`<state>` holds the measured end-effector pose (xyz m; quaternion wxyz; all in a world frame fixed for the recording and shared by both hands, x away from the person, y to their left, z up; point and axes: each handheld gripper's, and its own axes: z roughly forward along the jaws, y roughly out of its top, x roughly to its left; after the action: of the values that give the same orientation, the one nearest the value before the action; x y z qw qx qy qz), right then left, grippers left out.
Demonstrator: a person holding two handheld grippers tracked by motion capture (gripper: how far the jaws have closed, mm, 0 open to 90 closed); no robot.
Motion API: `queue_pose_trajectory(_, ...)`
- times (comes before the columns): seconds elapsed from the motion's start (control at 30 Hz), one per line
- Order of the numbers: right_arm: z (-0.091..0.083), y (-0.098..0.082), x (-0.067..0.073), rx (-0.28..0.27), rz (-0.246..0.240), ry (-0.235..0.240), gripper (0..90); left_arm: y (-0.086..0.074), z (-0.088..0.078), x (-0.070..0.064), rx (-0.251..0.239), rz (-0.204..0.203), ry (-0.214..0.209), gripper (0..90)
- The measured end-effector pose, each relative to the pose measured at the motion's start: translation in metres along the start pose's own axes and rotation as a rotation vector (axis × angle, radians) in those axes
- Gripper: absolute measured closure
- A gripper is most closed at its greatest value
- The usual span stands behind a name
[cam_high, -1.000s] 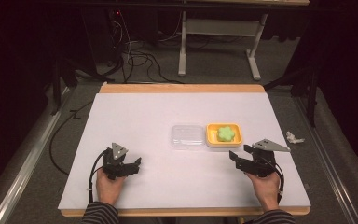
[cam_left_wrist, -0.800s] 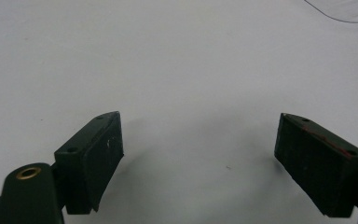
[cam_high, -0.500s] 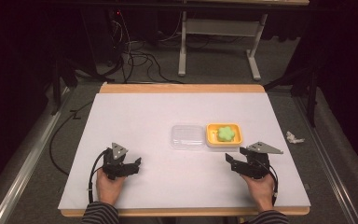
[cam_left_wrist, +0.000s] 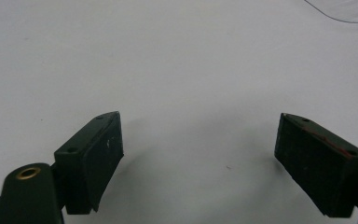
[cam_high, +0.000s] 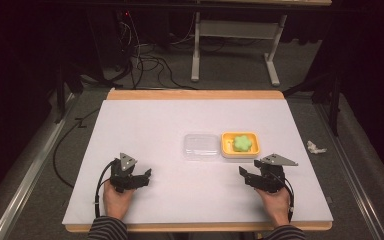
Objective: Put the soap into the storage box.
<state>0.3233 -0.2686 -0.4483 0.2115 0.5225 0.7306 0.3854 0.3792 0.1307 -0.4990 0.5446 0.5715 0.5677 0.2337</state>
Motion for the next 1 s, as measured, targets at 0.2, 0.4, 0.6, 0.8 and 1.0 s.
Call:
queue_pose_trajectory(0.2,0.006,-0.005,0.0,0.009,0.008,-0.005,34.3,0.0,0.0,0.0,0.0,0.0,0.001,15.9)
queue_pose_trajectory(0.4,0.01,-0.007,0.001,0.016,-0.005,-0.013,34.5,0.0,0.0,0.0,-0.003,-0.004,0.001,15.9)
queue_pose_trajectory(0.6,0.014,-0.008,0.002,0.027,-0.013,-0.026,34.6,0.0,0.0,0.0,-0.002,-0.004,0.001,15.9)
queue_pose_trajectory(0.8,0.018,-0.009,0.003,0.033,-0.018,-0.032,34.8,0.0,0.0,0.0,-0.001,-0.003,0.0,15.9)
queue_pose_trajectory(1.0,0.023,-0.01,0.003,0.042,-0.027,-0.04,35.5,0.0,0.0,0.0,0.0,0.0,0.001,15.9)
